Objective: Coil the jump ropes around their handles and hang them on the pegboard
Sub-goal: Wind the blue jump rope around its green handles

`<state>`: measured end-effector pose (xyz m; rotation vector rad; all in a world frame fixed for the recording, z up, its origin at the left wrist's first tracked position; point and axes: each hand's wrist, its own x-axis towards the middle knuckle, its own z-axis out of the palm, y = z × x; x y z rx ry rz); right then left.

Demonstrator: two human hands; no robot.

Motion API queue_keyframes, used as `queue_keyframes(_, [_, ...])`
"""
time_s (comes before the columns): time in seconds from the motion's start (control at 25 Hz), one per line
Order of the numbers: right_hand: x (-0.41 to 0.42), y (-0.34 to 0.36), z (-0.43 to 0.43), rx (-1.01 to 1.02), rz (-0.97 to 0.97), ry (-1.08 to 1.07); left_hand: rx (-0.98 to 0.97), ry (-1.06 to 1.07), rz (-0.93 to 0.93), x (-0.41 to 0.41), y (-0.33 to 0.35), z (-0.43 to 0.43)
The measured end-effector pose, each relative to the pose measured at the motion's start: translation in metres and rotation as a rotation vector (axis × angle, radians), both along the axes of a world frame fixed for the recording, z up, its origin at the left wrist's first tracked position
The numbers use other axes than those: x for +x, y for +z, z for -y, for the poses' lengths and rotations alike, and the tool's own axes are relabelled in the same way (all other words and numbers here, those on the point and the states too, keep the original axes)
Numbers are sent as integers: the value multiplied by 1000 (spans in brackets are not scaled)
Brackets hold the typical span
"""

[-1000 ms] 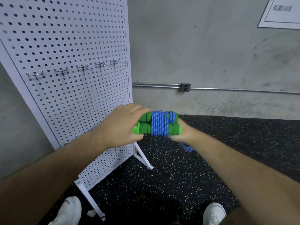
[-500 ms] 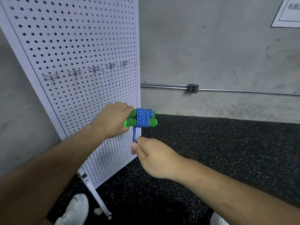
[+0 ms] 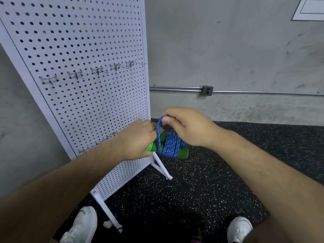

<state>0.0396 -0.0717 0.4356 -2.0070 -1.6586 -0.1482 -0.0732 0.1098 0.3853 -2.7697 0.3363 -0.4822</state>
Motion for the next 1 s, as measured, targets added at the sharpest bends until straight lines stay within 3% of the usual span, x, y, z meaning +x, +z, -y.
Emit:
queue_keyframes(0.16, [43,-14,-7,35,-148,17,-101,-71,-3,-6,6,11])
queue_keyframes(0.36, [53,-27,2,-96,-898,-29,-344,-69,30,-13,32,24])
queue_keyframes(0.4, [42,-29,1,-104,-918,-48,-394,-24,54,-13,36,22])
queue_keyframes(0.52, [0,-43,-13,-12,-883,-37,-650,114,155,-13,37,11])
queue_keyframes(0.56, [-11,-45,-19,46,-780,-73,-757,151,187,-12,37,8])
queue_keyframes(0.68, [-28,-45,-35,210,-212,-129,-1064,287,272,-6,34,7])
queue_keyframes(0.72, [-32,-42,-37,271,-123,-141,-1149,329,285,-4,34,7])
queue_keyframes(0.92, [-39,-26,-32,546,-159,-212,-1751,227,236,-7,48,20])
queue_keyframes(1.0, [-38,-22,-28,633,-199,-172,-1817,151,246,-7,49,22])
